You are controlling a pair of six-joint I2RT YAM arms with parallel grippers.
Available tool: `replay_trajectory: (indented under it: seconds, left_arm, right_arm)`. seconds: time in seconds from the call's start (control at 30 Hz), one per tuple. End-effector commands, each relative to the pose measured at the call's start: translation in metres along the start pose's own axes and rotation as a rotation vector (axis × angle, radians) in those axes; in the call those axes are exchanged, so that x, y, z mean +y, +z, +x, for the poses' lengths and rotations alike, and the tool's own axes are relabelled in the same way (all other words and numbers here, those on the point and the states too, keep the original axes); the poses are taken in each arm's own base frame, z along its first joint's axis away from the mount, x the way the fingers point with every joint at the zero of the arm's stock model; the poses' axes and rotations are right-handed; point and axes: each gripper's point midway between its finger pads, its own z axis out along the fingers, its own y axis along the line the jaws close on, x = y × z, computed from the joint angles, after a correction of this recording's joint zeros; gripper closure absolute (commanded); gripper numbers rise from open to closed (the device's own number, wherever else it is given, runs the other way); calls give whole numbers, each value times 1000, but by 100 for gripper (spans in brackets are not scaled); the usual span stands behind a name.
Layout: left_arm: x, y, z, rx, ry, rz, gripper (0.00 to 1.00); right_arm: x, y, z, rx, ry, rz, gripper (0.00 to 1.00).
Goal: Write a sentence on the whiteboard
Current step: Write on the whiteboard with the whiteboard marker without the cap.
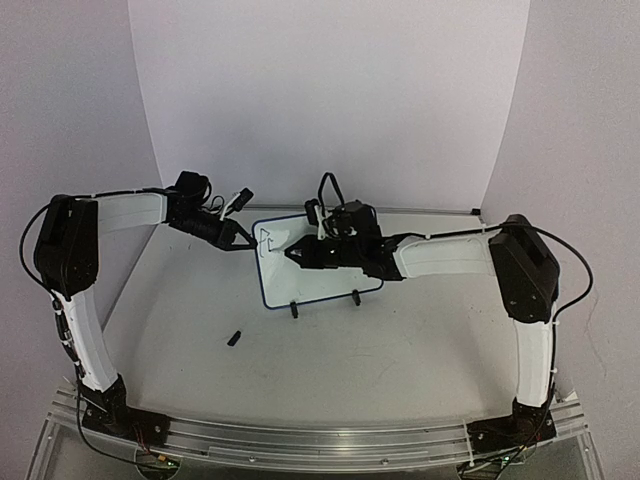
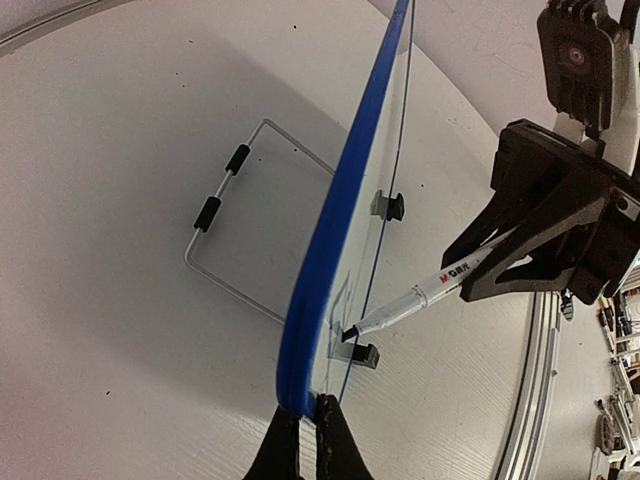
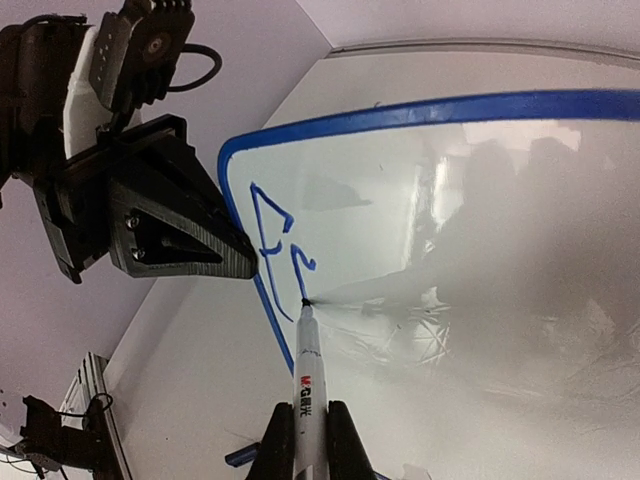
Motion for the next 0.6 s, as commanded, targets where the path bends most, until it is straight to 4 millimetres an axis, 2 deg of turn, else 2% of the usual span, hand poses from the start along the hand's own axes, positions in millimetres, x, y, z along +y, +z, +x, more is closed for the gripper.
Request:
replay_trajectory:
  seconds: [0.0,0.33,0.57]
  left_arm:
    - [-4,-8,-13,-12,73,-46,100]
    - [-5,-8,-13,-9,78,-47,100]
    - [-6,-9,-14,-11,81,-46,100]
  right_arm:
    - [-10,-7,3,-7,1,47,100]
    - [0,-24,-32,-107,-22,78,100]
    - [6,-21,-42,-123,-30,63,100]
